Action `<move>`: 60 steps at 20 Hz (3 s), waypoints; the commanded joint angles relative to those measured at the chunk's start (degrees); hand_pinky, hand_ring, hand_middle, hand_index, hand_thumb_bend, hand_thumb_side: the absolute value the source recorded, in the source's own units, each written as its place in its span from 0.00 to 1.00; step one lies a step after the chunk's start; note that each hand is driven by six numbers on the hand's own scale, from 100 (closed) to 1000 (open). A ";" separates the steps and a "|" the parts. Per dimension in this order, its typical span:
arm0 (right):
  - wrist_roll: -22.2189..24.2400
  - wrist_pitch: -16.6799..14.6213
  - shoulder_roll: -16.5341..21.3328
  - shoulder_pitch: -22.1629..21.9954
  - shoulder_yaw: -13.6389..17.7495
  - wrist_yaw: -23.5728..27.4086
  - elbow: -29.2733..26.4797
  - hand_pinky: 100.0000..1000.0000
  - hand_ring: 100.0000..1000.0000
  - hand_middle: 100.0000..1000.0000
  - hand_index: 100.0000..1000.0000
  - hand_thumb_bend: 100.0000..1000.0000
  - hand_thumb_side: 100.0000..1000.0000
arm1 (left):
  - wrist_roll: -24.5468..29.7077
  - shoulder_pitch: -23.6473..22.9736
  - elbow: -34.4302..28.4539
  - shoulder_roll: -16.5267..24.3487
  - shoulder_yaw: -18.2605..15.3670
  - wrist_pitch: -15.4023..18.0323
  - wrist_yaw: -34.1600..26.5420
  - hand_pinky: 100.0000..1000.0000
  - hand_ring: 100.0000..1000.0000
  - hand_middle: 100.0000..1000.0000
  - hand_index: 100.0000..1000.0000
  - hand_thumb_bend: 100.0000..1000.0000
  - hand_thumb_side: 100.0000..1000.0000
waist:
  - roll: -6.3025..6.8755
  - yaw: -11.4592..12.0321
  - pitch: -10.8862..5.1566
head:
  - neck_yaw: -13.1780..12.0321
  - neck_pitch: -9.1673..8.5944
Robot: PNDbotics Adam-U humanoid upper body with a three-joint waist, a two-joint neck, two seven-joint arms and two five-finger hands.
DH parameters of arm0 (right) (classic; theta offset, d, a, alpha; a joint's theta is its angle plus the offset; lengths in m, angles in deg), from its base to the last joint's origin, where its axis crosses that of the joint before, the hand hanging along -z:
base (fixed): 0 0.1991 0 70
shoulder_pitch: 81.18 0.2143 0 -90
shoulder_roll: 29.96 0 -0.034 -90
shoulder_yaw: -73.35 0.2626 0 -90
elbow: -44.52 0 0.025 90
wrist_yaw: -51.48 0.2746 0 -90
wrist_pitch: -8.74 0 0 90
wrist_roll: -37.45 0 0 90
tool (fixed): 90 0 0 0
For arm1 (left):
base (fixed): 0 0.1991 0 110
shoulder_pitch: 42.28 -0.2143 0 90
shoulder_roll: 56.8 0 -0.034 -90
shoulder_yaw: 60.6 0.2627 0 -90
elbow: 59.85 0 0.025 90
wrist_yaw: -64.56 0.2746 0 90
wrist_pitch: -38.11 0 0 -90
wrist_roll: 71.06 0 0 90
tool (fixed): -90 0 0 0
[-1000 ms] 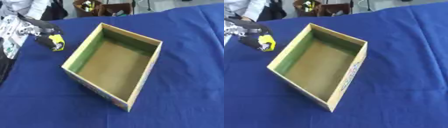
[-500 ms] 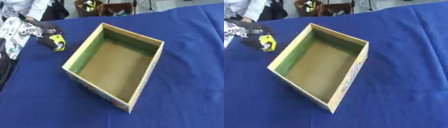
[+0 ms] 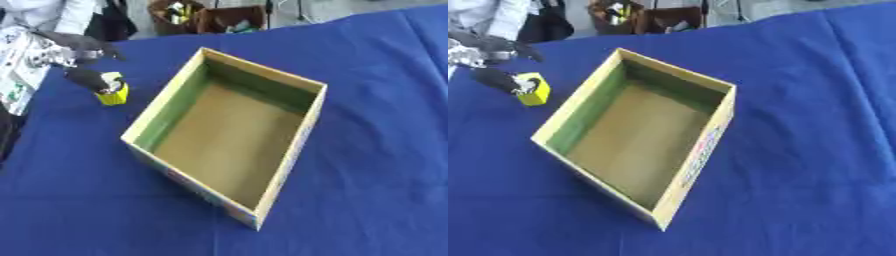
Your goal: Pick up objects on the table and place them in the box.
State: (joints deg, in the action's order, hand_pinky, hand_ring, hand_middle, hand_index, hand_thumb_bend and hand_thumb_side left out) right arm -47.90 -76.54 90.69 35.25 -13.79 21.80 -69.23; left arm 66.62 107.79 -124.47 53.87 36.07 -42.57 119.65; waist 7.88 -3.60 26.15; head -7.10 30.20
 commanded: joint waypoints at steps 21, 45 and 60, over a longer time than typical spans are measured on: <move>-1.30 0.47 1.11 0.16 1.12 -0.08 -0.85 0.70 0.81 0.79 0.78 0.00 0.80 | -0.09 1.18 3.19 4.36 -4.05 -2.10 0.99 0.98 1.00 1.00 1.00 0.56 0.81 | -0.15 -1.58 1.13 | -0.85 -2.66; -2.31 1.55 0.33 0.47 1.02 0.29 -0.85 0.69 0.80 0.78 0.76 0.00 0.80 | 0.73 1.38 4.24 3.61 -3.28 -0.67 1.69 0.88 0.88 0.92 1.00 0.17 0.65 | -0.12 -2.07 2.90 | -0.24 -3.02; -3.58 1.80 -0.27 0.44 1.40 1.36 -0.85 0.70 0.79 0.77 0.76 0.00 0.80 | -4.18 1.45 4.73 2.93 -2.93 -1.37 4.17 0.62 0.56 0.48 0.69 0.00 0.54 | -0.02 -2.22 2.18 | 0.02 -2.40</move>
State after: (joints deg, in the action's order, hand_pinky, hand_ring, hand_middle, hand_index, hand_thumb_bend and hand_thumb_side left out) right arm -51.14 -74.73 89.49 35.09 -13.25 22.61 -69.23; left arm 63.09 108.31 -119.33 55.41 33.43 -43.73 123.67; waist 8.18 -5.90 30.27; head -7.29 27.65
